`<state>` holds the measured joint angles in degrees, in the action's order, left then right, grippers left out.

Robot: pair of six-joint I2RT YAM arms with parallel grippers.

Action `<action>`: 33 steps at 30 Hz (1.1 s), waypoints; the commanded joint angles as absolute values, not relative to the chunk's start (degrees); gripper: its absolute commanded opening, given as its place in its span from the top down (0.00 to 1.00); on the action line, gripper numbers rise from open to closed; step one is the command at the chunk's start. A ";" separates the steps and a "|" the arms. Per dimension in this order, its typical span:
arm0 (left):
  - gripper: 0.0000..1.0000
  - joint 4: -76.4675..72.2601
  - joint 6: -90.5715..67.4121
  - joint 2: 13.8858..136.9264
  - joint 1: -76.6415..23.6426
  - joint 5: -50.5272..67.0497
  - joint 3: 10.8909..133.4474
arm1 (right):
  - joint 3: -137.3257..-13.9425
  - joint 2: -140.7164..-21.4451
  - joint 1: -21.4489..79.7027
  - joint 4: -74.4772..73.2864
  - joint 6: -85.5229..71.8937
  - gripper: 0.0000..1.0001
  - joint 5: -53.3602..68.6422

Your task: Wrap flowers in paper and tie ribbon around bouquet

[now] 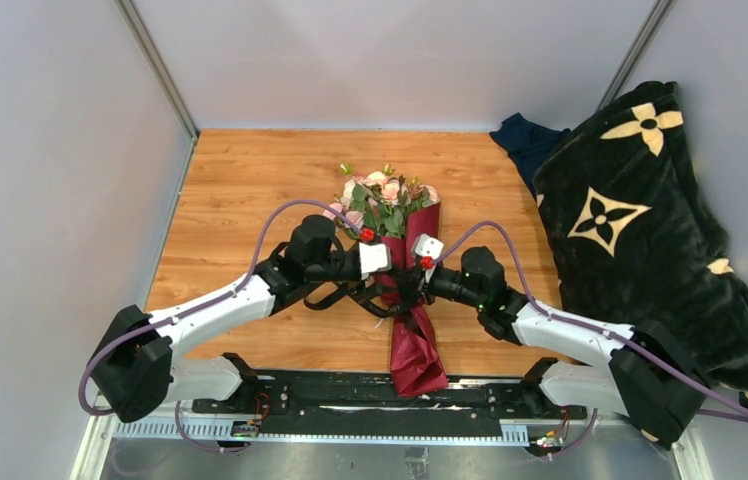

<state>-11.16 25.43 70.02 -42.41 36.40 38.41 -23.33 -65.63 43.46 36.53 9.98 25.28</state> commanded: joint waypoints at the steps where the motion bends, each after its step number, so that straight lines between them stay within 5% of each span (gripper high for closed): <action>1: 0.09 1.46 28.98 68.95 -41.90 23.91 45.51 | -25.73 -66.11 44.09 31.32 6.76 1.00 20.99; 5: 0.06 23.92 23.63 68.88 -35.39 7.85 55.45 | -26.26 -67.26 43.85 30.12 5.01 1.00 18.08; 8: 0.17 45.40 11.28 74.78 -27.95 -7.15 63.92 | -26.11 -68.09 43.75 30.91 3.89 1.00 17.09; 11: 0.23 56.51 0.13 82.31 -19.12 -1.13 70.62 | -26.54 -69.71 43.77 31.75 3.37 1.00 17.45; 14: 0.24 54.22 -7.49 84.97 -14.88 6.10 69.12 | -28.38 -70.39 43.77 30.26 3.09 1.00 18.59; 19: 0.09 36.98 -13.76 86.98 -15.37 12.10 56.69 | -30.55 -70.36 43.79 27.97 3.98 1.00 19.44; 24: 0.05 26.72 -14.02 83.80 -17.97 8.39 45.72 | -32.25 -69.65 44.06 25.97 3.52 1.00 17.40; 29: 0.23 24.29 -14.02 89.73 -18.97 6.51 44.10 | -32.61 -68.55 44.35 25.60 2.72 1.00 16.39; 33: 0.65 24.17 -14.33 91.05 -18.98 8.97 43.72 | -31.84 -67.10 44.71 25.85 1.60 1.00 15.58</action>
<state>26.48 -13.26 87.48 -18.57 6.76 46.44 -31.20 -69.23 43.53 25.71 3.22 17.28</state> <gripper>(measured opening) 0.520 0.010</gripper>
